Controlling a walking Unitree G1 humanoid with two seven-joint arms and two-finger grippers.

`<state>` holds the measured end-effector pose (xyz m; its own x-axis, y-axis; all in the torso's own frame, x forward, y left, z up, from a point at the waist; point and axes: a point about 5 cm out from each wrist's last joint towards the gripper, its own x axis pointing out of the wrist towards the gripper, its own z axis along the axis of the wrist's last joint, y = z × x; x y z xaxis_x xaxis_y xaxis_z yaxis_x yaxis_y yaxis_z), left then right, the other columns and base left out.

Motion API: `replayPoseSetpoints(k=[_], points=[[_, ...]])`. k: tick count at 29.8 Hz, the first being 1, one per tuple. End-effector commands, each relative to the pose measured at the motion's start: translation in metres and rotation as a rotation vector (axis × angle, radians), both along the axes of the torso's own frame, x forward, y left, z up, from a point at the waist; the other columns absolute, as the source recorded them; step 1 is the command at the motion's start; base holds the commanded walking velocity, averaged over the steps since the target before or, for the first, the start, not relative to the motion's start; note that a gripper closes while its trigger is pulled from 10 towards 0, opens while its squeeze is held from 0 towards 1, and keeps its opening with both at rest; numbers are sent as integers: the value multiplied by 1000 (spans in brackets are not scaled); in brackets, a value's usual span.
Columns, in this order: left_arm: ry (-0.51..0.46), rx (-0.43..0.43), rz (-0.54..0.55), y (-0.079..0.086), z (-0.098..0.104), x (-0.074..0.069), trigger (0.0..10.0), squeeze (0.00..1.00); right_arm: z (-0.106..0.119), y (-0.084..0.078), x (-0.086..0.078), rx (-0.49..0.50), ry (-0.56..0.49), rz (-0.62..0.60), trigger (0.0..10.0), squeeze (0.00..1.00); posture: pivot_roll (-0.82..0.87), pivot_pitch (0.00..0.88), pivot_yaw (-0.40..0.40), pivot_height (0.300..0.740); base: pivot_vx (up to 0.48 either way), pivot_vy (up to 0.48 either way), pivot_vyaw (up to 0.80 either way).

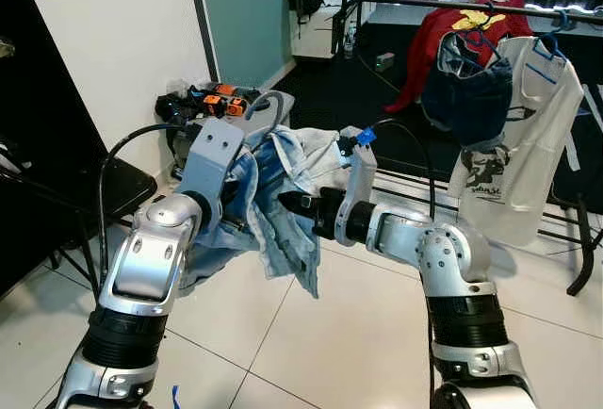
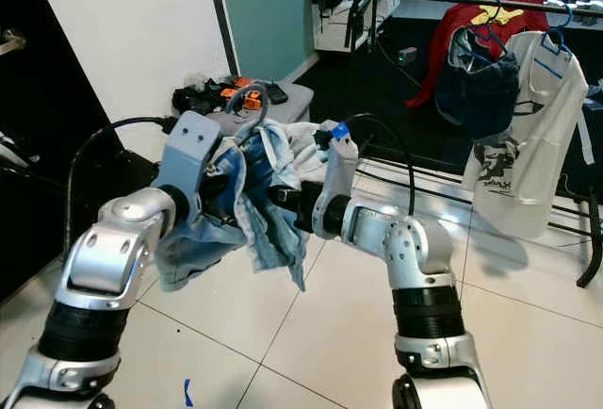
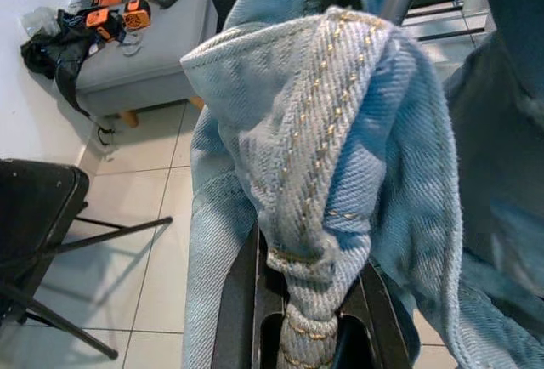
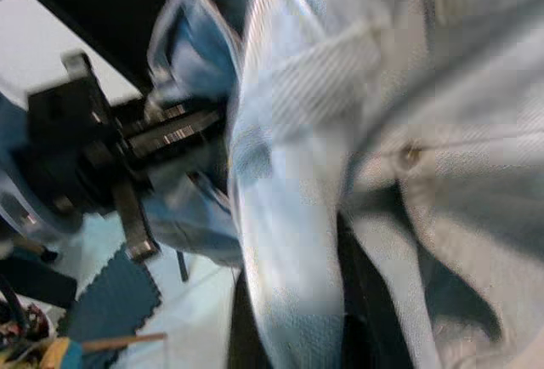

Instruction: Hang hanger

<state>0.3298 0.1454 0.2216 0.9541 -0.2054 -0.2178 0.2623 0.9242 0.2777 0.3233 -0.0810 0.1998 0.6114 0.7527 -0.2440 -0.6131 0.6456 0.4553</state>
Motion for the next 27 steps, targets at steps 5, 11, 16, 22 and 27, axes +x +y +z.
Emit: replayPoseSetpoints(k=[5,11,16,22,27], points=[[-85,-45,66,23,25,1,10000,0,-24,-29,7,-101,42,-97,10000,1000,-77,0,28,736,0,0,0],[-108,-51,61,38,33,0,10000,0,-26,-53,-4,-173,5,-48,10000,1000,-81,0,31,736,0,0,0],[-170,29,-39,49,43,-5,10000,0,-12,-80,-14,-271,-157,26,10000,1000,-87,0,35,736,0,0,0],[-171,236,-327,50,37,-25,10000,0,45,-112,-32,-207,-457,160,10000,1000,-102,0,39,736,0,0,0],[-108,328,-560,41,26,-45,10000,0,74,-119,-42,-209,-596,272,10000,290,-103,0,34,736,0,0,0]])
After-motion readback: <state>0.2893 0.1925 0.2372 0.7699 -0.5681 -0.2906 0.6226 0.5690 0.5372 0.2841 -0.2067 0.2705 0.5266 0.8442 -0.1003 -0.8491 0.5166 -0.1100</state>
